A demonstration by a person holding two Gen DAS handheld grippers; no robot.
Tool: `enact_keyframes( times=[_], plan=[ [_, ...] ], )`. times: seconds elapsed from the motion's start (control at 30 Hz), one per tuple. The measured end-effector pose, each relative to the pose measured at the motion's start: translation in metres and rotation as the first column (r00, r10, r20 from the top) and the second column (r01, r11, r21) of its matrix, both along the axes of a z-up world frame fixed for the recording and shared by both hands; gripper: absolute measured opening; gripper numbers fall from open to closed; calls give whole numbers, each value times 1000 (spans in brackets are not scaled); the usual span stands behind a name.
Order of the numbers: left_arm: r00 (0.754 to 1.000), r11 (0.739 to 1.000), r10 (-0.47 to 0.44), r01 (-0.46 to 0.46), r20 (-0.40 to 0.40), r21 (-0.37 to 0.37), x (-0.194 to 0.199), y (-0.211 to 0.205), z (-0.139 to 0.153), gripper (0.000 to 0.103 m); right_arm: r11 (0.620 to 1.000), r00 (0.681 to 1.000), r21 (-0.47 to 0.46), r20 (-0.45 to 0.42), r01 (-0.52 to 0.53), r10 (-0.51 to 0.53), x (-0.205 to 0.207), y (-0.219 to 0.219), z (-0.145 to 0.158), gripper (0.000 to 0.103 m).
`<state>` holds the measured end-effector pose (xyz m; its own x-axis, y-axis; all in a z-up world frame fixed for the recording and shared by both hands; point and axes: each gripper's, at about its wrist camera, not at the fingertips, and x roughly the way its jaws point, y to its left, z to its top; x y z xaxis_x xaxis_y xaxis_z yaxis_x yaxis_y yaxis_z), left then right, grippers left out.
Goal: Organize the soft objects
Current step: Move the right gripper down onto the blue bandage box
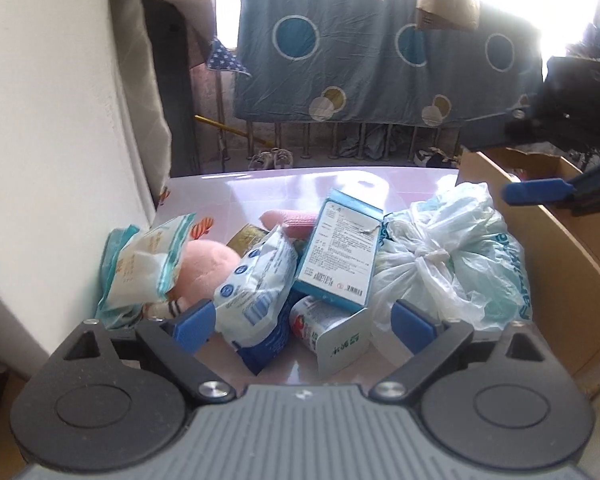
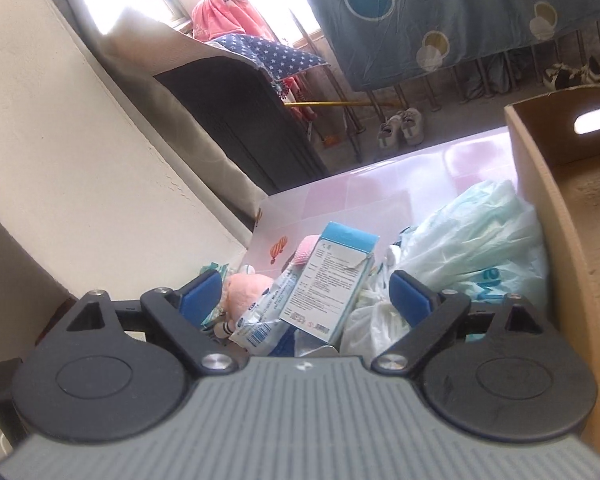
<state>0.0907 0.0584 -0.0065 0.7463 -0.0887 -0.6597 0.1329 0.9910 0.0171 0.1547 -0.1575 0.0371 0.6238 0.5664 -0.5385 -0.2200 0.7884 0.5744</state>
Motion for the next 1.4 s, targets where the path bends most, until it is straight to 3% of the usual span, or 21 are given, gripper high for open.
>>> enact_keyframes(
  times=[0.1,0.27,0.33,0.57,0.7,0.8,0.9,1.07,1.4],
  plan=[
    [997,998,-66,65,-42,-20,29,-6,-11,86,998,995,62,-100,-16,22,37,8,-25,70],
    [986,989,-139,134,-94,-59,66,-15,-26,89,992,964,129,-262,-11,44,81,17,-69,55],
    [982,989,-150,147,-112,-33,83,-22,-33,93,991,952,135,-302,-11,51,94,23,-85,53],
    [968,984,-160,171,-195,39,123,-39,-61,92,993,929,116,-364,-24,65,121,43,-119,53],
    [957,985,-158,169,-243,22,137,-39,-72,88,993,924,112,-373,-40,79,125,49,-122,53],
    [961,987,-139,154,-237,47,141,-42,-75,85,992,921,116,-378,-49,90,129,53,-125,52],
    [970,991,-93,111,-225,69,143,-43,-73,73,992,922,116,-376,-49,90,131,54,-124,51],
    [974,995,-76,88,-212,47,139,-38,-62,73,989,927,138,-363,-48,96,126,52,-115,51],
    [993,991,-96,102,-70,86,99,-59,5,70,978,947,203,-302,-47,108,97,32,-72,51]
  ],
)
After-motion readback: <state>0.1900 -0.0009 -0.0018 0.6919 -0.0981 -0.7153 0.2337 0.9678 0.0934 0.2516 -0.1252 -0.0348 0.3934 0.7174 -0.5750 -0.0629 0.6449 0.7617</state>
